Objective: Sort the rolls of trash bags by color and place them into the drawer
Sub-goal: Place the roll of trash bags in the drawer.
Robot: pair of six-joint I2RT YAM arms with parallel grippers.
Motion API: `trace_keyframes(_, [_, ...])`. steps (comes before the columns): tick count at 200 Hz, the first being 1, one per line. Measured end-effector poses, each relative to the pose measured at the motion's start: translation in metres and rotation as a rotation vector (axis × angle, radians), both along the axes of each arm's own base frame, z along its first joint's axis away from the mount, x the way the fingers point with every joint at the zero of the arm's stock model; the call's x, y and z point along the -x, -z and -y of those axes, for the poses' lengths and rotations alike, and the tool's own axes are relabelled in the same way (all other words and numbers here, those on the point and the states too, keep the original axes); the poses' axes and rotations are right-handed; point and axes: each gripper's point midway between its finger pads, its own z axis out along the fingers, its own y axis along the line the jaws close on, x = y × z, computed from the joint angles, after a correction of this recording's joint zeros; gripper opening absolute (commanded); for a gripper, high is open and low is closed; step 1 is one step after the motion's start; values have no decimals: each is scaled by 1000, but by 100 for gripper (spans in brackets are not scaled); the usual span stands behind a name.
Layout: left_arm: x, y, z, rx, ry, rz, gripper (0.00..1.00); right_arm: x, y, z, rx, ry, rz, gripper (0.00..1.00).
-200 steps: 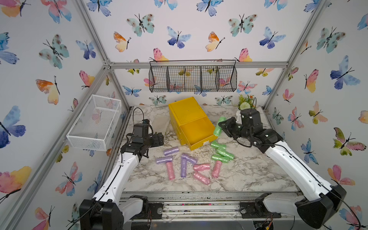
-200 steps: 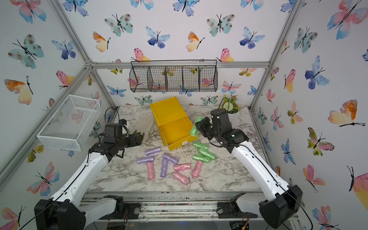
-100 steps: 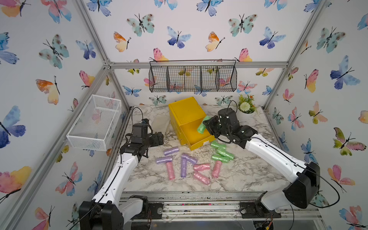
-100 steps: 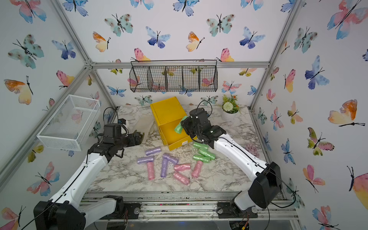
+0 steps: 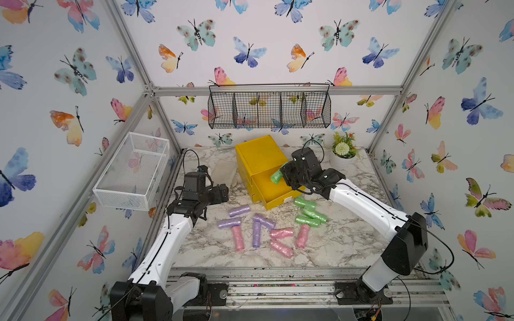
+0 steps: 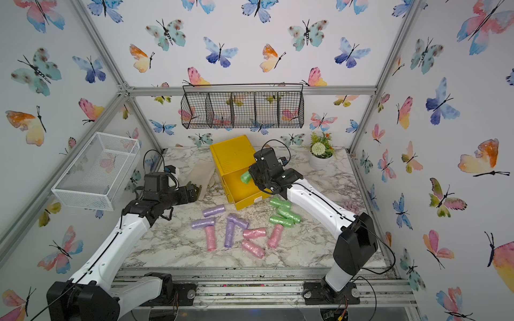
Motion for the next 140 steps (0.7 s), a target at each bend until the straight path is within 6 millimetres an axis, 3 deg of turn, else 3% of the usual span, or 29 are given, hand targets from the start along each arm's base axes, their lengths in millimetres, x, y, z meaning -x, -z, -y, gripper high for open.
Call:
trace_keyframes(70, [0,-1,-2,3,-3,4,93,-11,43,-9,50,18,-71,29])
trace_keyframes(140, [0,-3,-2,5,-3,8,94,-26,35,-19,38,25,-50,33])
